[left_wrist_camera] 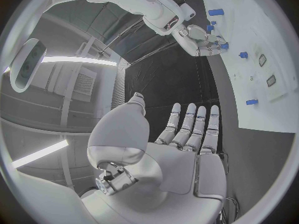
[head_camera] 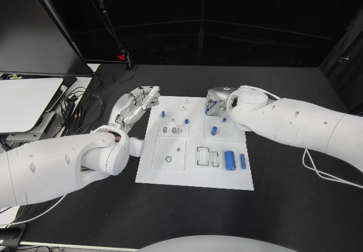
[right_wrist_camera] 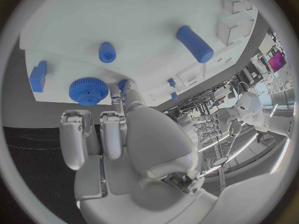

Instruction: Assemble the parts on the task board

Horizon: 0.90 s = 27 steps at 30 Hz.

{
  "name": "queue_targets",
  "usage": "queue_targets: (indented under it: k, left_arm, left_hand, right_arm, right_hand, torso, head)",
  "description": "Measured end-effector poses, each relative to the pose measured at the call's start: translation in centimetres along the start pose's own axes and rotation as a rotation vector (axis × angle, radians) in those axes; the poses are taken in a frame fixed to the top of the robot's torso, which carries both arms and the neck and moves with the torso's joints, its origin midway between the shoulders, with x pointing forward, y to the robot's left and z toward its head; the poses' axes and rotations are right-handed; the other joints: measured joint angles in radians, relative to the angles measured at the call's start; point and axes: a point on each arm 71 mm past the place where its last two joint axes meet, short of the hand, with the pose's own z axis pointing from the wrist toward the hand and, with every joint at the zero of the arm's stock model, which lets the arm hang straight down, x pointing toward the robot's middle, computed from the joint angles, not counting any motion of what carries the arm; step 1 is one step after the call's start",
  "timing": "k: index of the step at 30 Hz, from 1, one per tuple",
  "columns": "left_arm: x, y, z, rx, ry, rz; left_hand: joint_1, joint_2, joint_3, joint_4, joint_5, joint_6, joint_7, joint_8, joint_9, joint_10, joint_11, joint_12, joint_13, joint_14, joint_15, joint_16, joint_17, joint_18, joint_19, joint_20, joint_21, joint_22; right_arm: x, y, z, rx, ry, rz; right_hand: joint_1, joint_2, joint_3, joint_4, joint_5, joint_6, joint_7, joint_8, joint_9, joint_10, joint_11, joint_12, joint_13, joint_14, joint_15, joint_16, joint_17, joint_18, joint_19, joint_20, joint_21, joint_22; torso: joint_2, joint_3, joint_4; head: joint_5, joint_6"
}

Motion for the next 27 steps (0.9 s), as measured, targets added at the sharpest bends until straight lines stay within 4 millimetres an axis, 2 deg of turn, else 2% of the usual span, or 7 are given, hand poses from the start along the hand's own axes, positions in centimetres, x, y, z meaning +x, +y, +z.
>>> queue_targets:
  k: [4, 14, 19, 23, 27]
  left_arm:
    - [-0.1, 0.0, 0.0, 0.000, -0.001, 0.001]
    - [-0.3, 0.1, 0.1, 0.000, -0.004, 0.004]
    - [-0.3, 0.1, 0.2, 0.000, -0.004, 0.005]
    - [-0.3, 0.2, 0.2, 0.000, -0.004, 0.005]
    - [-0.3, 0.2, 0.4, 0.000, -0.003, 0.006]
  left_hand:
    - [0.000, 0.000, 0.000, 0.000, 0.003, 0.000, 0.000, 0.000, 0.000, 0.000, 0.000, 0.000, 0.000, 0.000, 0.000, 0.000, 0.000, 0.000, 0.000, 0.000, 0.000, 0.000]
    - [0.000, 0.000, 0.000, 0.000, 0.003, 0.000, 0.000, -0.004, 0.000, 0.000, 0.000, 0.000, 0.000, 0.000, 0.000, -0.004, 0.000, 0.000, 0.000, 0.000, 0.000, 0.000]
    - [0.000, 0.000, 0.000, 0.000, 0.003, 0.000, 0.000, -0.004, 0.000, 0.000, 0.000, 0.000, 0.000, 0.000, 0.000, -0.004, 0.000, 0.000, 0.000, 0.000, 0.000, -0.001]
    - [0.000, 0.000, 0.000, 0.000, 0.003, 0.000, 0.000, -0.004, 0.000, 0.000, 0.000, 0.000, 0.000, 0.000, 0.000, -0.004, 0.000, 0.000, 0.000, 0.000, 0.000, -0.001]
    - [0.004, 0.004, 0.000, 0.000, 0.003, 0.000, 0.000, -0.004, 0.000, 0.000, 0.000, 0.000, 0.000, 0.000, 0.000, -0.004, 0.000, 0.000, 0.000, 0.000, 0.000, -0.001]
  right_arm:
    - [0.1, -0.1, -0.1, -0.003, -0.009, 0.005]
    - [0.0, -0.6, -0.5, -0.023, -0.077, 0.047]
    - [-0.4, -0.7, -1.0, -0.045, -0.126, 0.074]
    - [-1.2, -0.8, -1.2, -0.056, -0.167, 0.102]
    - [-2.2, -0.4, -1.3, -0.077, -0.207, 0.125]
  right_hand:
    - [0.002, -0.001, 0.000, 0.000, -0.001, 0.002, 0.001, 0.000, 0.000, 0.009, 0.002, -0.014, -0.001, 0.000, 0.000, 0.000, 0.000, 0.000, 0.000, 0.000, 0.000, 0.000]
    - [0.003, 0.000, 0.001, 0.001, -0.001, 0.013, -0.001, 0.000, 0.000, 0.027, 0.002, -0.035, -0.001, 0.000, 0.000, -0.004, 0.000, 0.000, 0.000, 0.000, 0.000, 0.000]
    - [0.007, -0.001, 0.003, 0.003, -0.001, 0.014, -0.001, 0.000, 0.000, 0.034, 0.009, -0.046, -0.001, 0.000, 0.000, -0.004, 0.000, 0.000, 0.000, 0.000, 0.000, 0.000]
    - [0.008, -0.002, 0.003, 0.003, -0.001, 0.017, -0.002, -0.002, 0.000, 0.037, 0.005, -0.048, -0.001, 0.000, 0.000, -0.004, 0.000, 0.000, 0.000, 0.000, 0.000, 0.000]
    - [0.008, -0.002, 0.003, 0.003, -0.001, 0.021, -0.001, -0.008, 0.000, 0.041, 0.009, -0.054, -0.001, 0.000, 0.000, -0.004, 0.000, 0.000, 0.000, 0.000, 0.000, 0.000]
  torso:
    - [0.000, 0.0000, 0.0000]
    - [0.000, -0.0001, 0.0000]
    - [0.000, -0.0001, -0.0015]
    - [0.001, -0.0009, -0.0016]
    - [0.002, -0.0018, -0.0012]
  head:
    - [0.000, 0.000]
    - [0.000, 0.010]
    - [0.006, 0.013]
    - [0.008, 0.017]
    - [0.012, 0.028]
